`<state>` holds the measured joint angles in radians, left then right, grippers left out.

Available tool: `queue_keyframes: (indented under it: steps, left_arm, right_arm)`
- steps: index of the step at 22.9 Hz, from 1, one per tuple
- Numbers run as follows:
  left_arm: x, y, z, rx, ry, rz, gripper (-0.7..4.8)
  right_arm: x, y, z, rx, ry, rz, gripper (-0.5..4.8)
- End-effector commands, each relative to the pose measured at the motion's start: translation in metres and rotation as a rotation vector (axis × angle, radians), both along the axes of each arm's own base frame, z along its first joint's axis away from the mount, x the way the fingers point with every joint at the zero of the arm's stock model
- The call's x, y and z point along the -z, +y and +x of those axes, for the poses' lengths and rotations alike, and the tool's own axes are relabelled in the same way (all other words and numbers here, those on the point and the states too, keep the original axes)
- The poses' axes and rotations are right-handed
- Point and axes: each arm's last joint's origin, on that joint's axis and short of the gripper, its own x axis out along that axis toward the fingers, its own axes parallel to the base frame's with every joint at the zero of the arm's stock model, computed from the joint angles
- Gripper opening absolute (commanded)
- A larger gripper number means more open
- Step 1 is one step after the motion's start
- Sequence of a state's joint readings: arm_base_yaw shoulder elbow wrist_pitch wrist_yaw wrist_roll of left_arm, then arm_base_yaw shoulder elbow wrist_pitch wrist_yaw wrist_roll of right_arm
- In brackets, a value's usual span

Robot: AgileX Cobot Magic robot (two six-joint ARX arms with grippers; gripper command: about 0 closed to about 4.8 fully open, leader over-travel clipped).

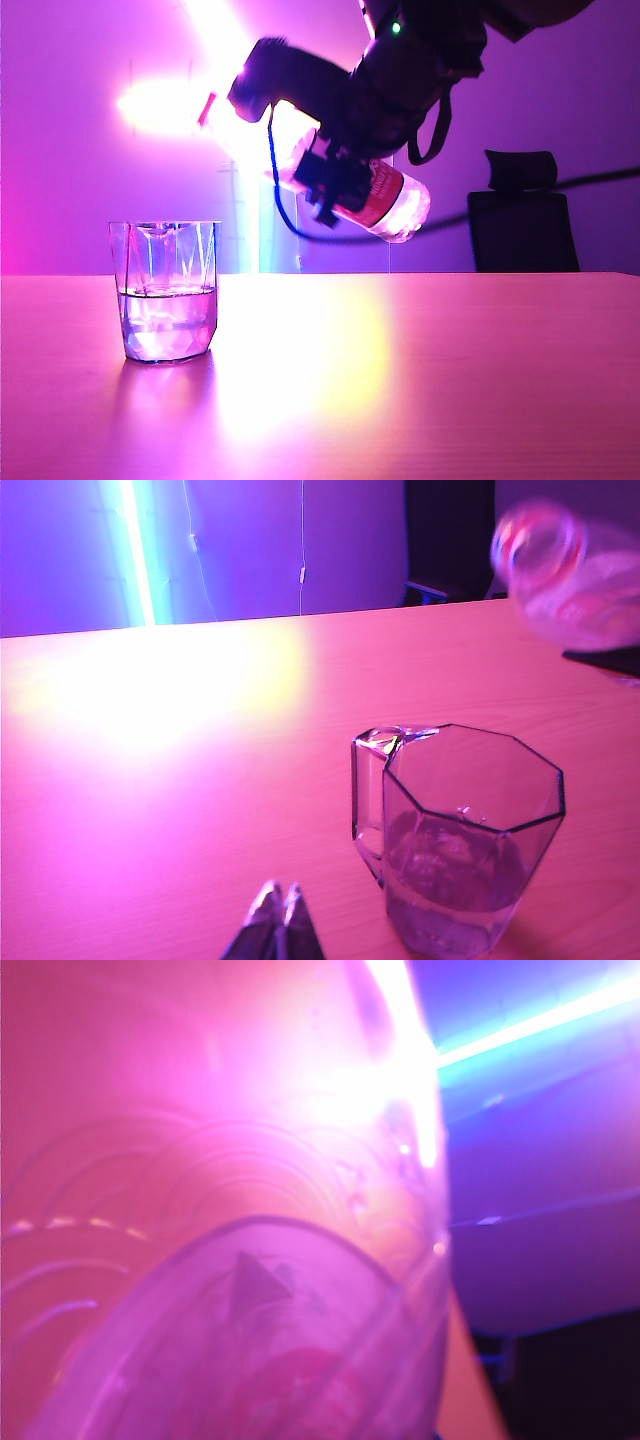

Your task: Pick up the mineral water bottle on the table and pour water into the mug until it's half full.

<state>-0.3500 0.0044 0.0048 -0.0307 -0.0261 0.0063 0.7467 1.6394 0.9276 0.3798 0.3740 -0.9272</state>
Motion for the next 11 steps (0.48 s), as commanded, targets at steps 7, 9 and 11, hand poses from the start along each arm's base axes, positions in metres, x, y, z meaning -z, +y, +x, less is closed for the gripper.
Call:
queue_keyframes:
  steps: [7,9,11]
  left_arm:
    - [-0.002,0.000,0.000,0.003,-0.010,-0.007,-0.02]
    - [-0.002,0.000,0.000,0.003,-0.010,-0.007,-0.02]
    - [-0.002,0.000,0.000,0.003,-0.010,-0.007,-0.02]
  right_arm:
    - [-0.042,-0.028,0.009,0.043,0.342,0.962,2.40]
    - [-0.038,-0.039,0.015,0.056,0.401,1.026,2.42]
    - [-0.034,-0.046,0.017,0.071,0.413,1.026,2.42]
